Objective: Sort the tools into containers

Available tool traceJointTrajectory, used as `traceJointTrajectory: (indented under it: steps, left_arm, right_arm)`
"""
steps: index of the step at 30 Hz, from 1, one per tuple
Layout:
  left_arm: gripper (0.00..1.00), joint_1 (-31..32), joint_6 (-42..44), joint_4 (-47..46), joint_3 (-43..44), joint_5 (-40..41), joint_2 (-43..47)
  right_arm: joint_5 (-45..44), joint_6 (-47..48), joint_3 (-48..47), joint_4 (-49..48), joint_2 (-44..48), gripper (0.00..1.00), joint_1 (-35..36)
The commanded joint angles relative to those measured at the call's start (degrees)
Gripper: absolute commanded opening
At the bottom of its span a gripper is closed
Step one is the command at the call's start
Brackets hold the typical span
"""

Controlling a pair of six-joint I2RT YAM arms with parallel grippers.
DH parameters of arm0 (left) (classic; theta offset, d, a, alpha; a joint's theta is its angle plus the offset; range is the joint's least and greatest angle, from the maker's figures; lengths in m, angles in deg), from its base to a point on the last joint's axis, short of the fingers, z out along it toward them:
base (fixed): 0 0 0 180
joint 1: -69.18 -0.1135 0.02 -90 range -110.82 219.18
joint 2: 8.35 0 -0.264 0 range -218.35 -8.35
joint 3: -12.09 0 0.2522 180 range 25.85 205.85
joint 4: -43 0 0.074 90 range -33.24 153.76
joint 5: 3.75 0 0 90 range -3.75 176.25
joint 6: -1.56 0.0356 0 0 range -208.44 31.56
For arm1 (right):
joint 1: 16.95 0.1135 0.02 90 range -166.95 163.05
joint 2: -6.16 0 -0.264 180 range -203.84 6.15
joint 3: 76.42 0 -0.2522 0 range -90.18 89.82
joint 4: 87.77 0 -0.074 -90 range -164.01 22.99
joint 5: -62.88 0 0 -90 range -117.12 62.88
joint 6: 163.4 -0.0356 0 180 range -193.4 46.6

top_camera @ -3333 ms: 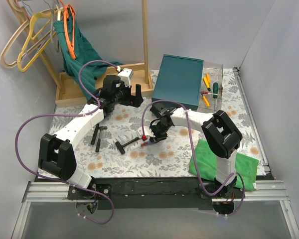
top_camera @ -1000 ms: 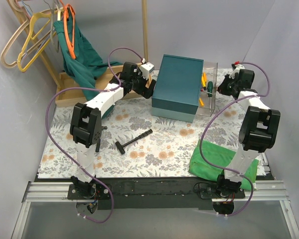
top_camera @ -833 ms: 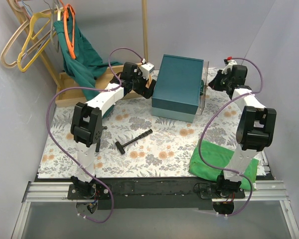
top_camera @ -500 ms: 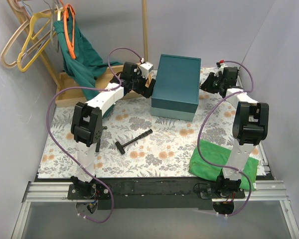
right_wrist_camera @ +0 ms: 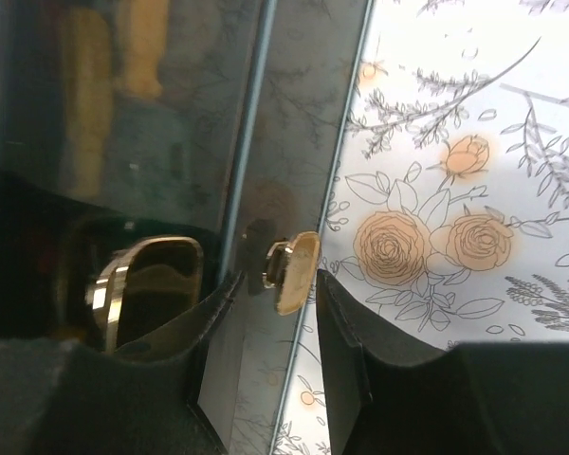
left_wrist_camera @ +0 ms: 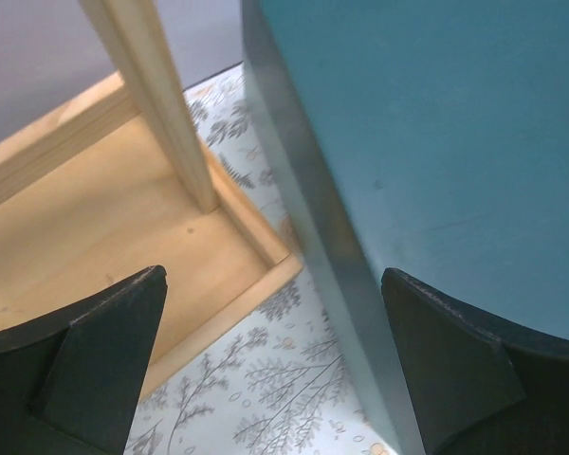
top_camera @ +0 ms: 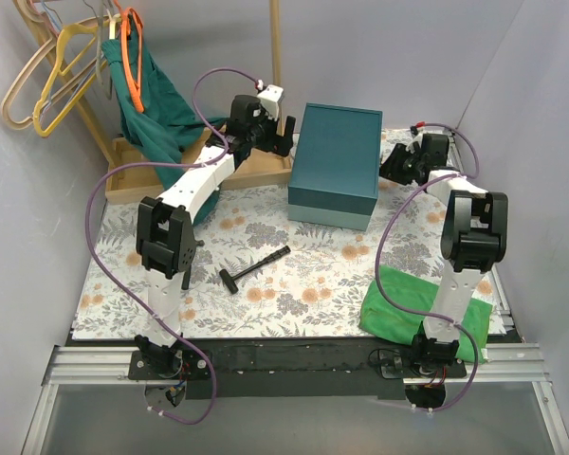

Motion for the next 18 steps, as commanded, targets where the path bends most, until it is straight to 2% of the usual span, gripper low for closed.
traceJointTrajectory:
  steps: [1, 5, 9, 15, 18]
  left_arm:
    - [0.98, 0.1, -2.4, 0.6, 4.4, -6.4, 0.3]
    - [0.98, 0.2, -1.9, 2.1, 4.1, -7.8, -0.7]
    - [0.98, 0.2, -0.6, 3.4, 3.2, -8.7, -1.0]
    - [0.98, 0.2, 0.1, 5.5, 0.6, -9.2, -1.3]
    - [0.98, 0.2, -0.2, 5.7, -0.7, -7.9, -1.3]
  right_arm:
    - [0.9, -0.3, -2.8, -0.4, -2.9, 0.43, 0.7]
    - [-1.7, 0.8, -3.7, 1.0, -4.4, 0.42, 1.4]
    - [-10.1, 1.4, -4.0, 5.0, -5.1, 0.35, 1.9]
    - [-17.3, 3.8, -0.9, 7.5, -1.9, 0.31, 0.7]
    - [-18.1, 4.8, 1.0, 7.6, 0.2, 0.31, -1.3]
